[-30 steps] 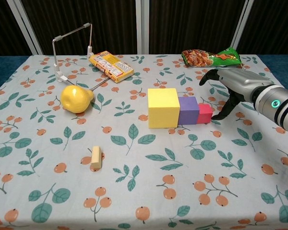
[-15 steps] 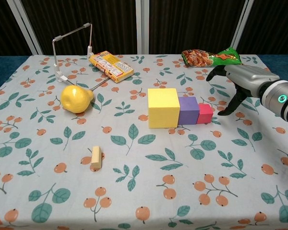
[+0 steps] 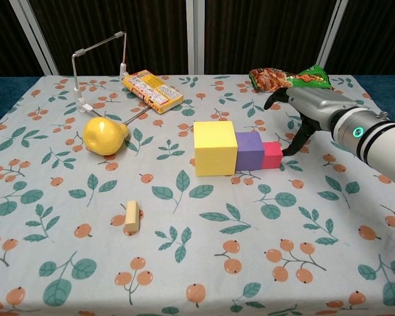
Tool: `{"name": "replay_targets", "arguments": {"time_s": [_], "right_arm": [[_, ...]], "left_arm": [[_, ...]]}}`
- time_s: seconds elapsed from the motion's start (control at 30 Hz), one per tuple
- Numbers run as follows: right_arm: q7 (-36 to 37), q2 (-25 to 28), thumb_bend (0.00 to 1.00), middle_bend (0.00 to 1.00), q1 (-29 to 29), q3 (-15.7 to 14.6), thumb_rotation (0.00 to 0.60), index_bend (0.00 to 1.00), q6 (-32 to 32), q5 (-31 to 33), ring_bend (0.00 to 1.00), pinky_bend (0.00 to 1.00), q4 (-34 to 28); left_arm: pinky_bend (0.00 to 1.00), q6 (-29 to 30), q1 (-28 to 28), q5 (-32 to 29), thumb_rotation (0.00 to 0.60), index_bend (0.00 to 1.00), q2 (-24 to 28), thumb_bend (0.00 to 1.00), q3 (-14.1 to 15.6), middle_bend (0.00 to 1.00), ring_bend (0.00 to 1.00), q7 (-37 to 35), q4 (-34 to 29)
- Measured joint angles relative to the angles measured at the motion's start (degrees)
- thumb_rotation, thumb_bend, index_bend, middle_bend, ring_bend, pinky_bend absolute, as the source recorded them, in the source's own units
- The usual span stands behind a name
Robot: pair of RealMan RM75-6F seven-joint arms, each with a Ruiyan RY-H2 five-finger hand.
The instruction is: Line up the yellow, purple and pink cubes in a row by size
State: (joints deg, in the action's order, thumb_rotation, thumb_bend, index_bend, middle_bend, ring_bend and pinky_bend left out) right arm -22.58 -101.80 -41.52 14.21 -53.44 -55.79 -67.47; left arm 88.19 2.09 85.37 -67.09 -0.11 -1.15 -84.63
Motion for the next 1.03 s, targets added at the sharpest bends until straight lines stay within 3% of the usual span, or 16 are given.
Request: {"name": "replay_targets", "arguments": {"time_s": [0.23, 0.43, 0.7, 0.83, 1.03], "right_arm": [[0.3, 4.0, 0.02, 0.05, 2.52, -1.03, 0.6, 0.2, -3.17, -1.4, 0.0, 0.0, -3.88], [3.87, 13.33, 0.12, 0.07, 7.77, -2.81, 0.6, 0.16, -9.01, -6.07, 0.0, 0.0, -13.33], [15.17, 29.85, 0.15, 0.06, 18.84, -8.14, 0.6, 0.12, -21.04, -18.13, 0.0, 0.0, -26.37], [18.29, 33.51, 0.15, 0.05, 23.72, -10.76, 0.6, 0.11, -27.29, -22.63, 0.0, 0.0, -28.95], [24.5, 37.53, 0.15, 0.04, 29.52, -14.33, 0.6, 0.09, -31.73, -27.91, 0.0, 0.0, -31.26]], "left_arm": [[0.2, 0.05, -0.23, 0.15, 0.6, 0.31, -0.09, 0.12, -0.27, 0.28, 0.22, -0.29, 0.21], [0.2, -0.39, -0.87, 0.11, 0.6, 0.31, -0.32, 0.12, -0.72, 0.28, 0.22, -0.22, 0.38], [0.2, -1.33, -1.92, 0.15, 0.6, 0.31, -0.52, 0.12, -1.13, 0.28, 0.22, 1.07, -0.65], [0.19, -0.91, -1.97, -0.32, 0.6, 0.31, -0.74, 0.12, -1.61, 0.28, 0.22, 2.58, -1.45], [0.17, 0.38, -1.8, -0.89, 0.6, 0.3, -1.22, 0.12, -2.31, 0.28, 0.22, 4.92, -2.26]]}}
